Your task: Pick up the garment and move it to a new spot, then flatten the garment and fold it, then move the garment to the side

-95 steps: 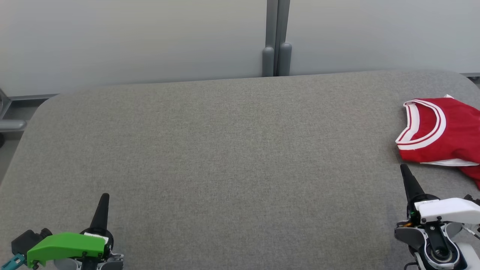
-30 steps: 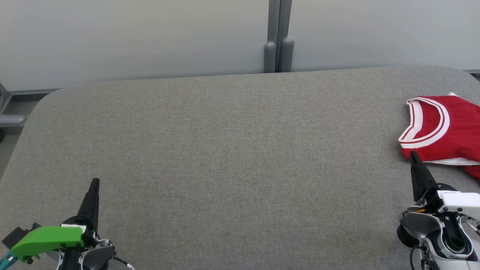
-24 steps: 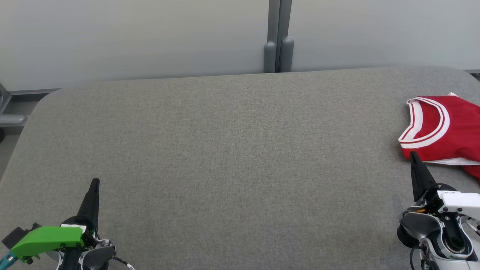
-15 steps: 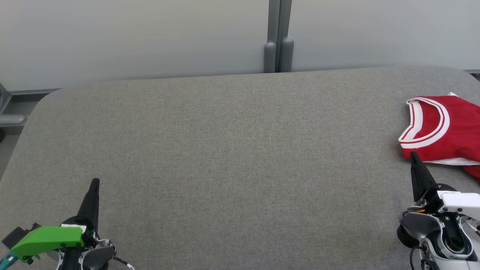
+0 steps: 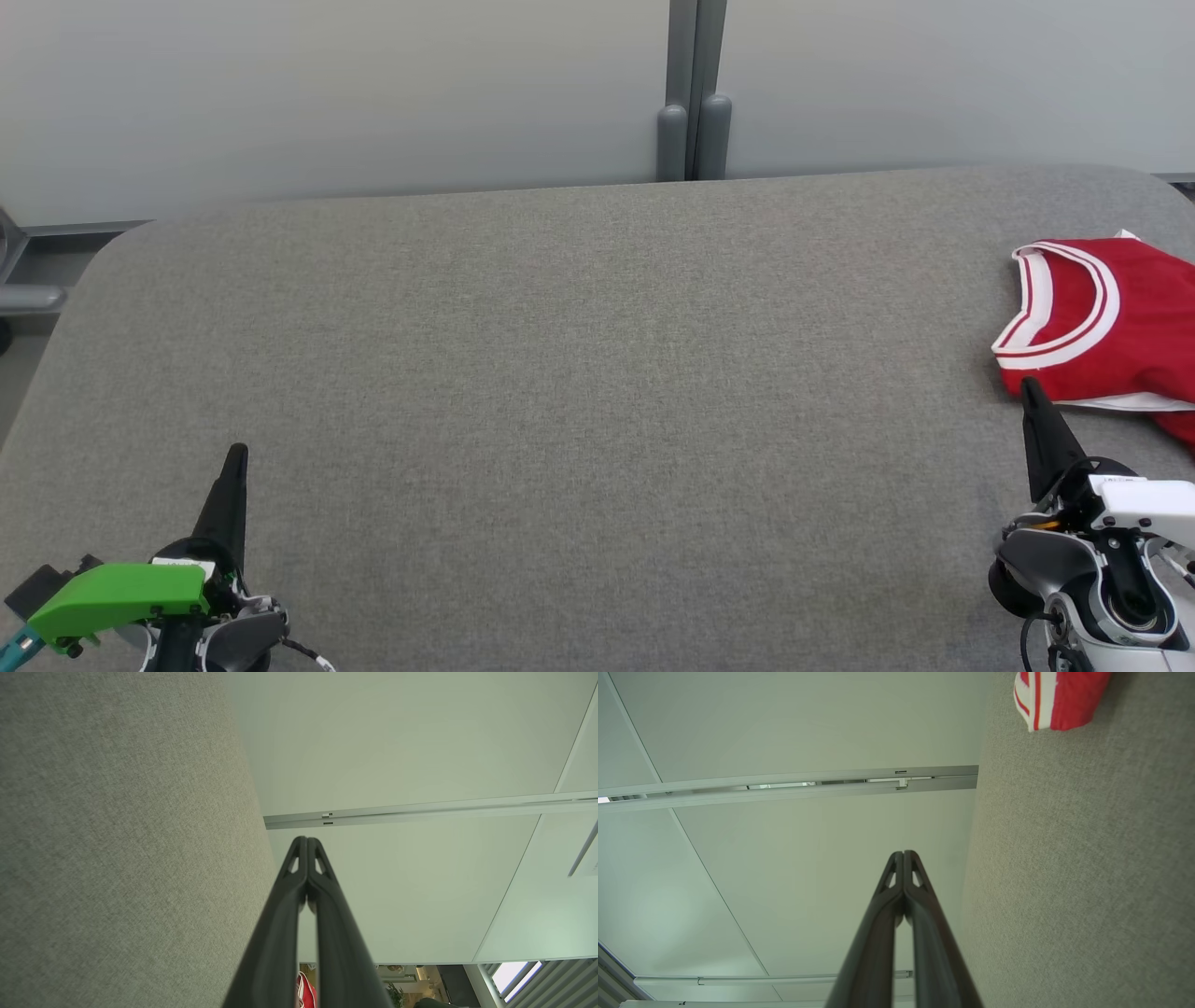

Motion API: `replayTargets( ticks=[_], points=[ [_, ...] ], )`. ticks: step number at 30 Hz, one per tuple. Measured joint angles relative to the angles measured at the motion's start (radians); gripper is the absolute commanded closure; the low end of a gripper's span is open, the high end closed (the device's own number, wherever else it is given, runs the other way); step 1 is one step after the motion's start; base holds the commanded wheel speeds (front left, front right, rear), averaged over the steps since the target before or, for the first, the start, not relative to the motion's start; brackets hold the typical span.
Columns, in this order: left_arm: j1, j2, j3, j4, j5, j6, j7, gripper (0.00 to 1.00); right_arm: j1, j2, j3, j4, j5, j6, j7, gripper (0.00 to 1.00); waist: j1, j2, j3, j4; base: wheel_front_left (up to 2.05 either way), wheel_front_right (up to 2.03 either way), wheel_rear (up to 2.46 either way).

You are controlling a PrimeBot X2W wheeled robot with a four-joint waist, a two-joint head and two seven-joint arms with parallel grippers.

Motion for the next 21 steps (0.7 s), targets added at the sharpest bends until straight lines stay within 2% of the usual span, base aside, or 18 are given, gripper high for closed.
replayTargets(
  ticks=[21],
  points=[
    [0.0, 0.0, 0.0, 0.0, 0.0, 0.0, 0.0, 1.0, 0.0, 0.001, -0.001, 0.002, 0.0, 0.0, 0.0, 1.0, 0.0, 0.0, 0.0, 0.0, 0.0, 0.0, 0.0]
  ],
)
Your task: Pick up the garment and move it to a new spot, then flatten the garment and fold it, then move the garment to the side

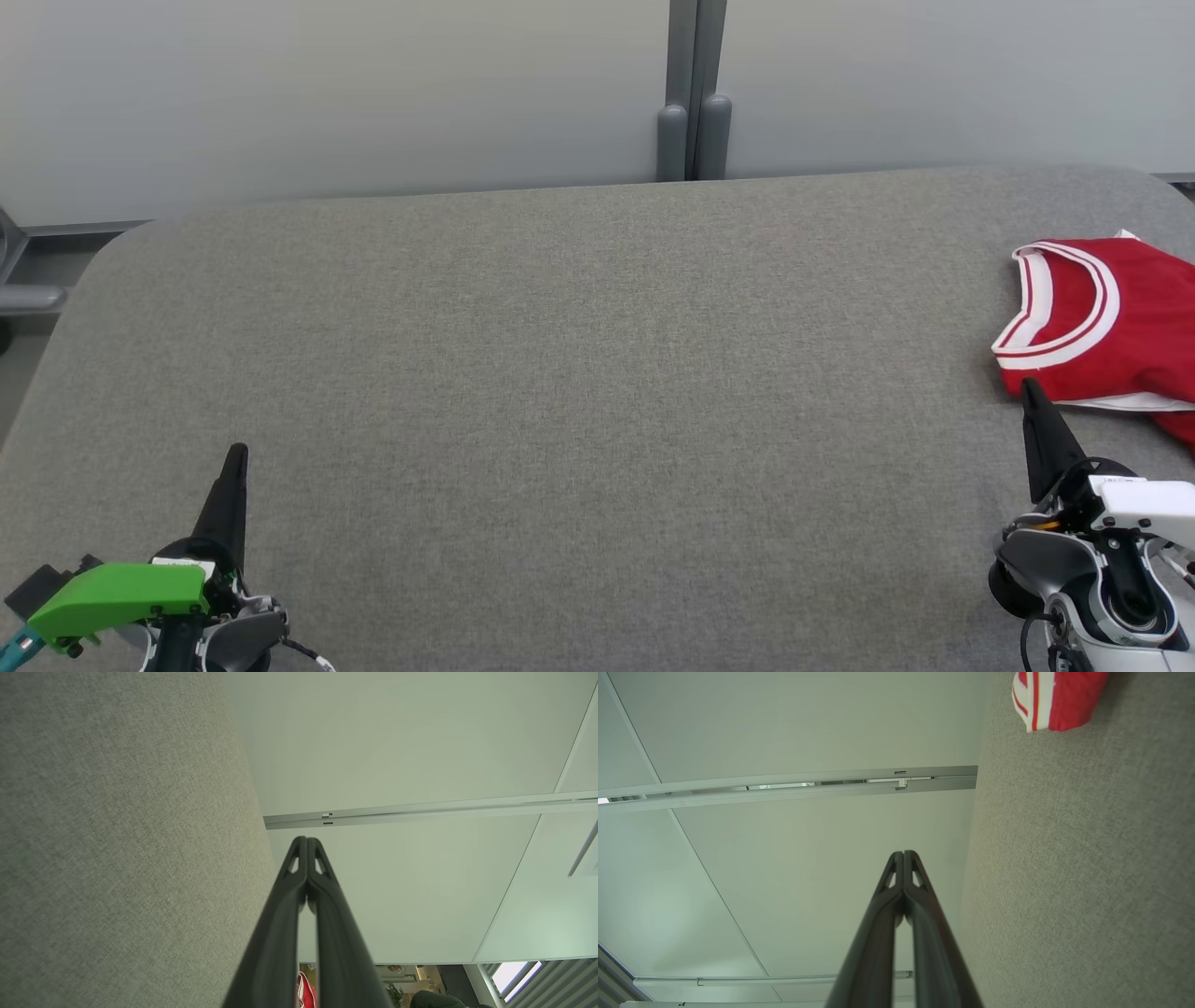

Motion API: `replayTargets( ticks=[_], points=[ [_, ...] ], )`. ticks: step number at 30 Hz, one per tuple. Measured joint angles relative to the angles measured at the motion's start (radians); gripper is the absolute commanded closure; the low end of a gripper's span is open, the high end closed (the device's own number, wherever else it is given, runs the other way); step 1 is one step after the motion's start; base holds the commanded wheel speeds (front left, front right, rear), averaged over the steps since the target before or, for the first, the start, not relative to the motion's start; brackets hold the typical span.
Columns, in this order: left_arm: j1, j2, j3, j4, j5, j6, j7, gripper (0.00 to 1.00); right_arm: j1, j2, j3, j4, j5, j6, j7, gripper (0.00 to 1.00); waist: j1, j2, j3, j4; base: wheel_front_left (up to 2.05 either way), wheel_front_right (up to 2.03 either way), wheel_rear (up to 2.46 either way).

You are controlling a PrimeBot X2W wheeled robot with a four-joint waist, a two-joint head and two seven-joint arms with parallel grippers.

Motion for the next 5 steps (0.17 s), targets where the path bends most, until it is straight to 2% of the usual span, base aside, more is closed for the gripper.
replayTargets(
  ticks=[5],
  points=[
    [0.0, 0.0, 0.0, 0.0, 0.0, 0.0, 0.0, 1.0, 0.0, 0.0, 0.0, 0.001, 0.0, 0.0, 0.0, 1.0, 0.0, 0.0, 0.0, 0.0, 0.0, 0.0, 0.0]
  ],
)
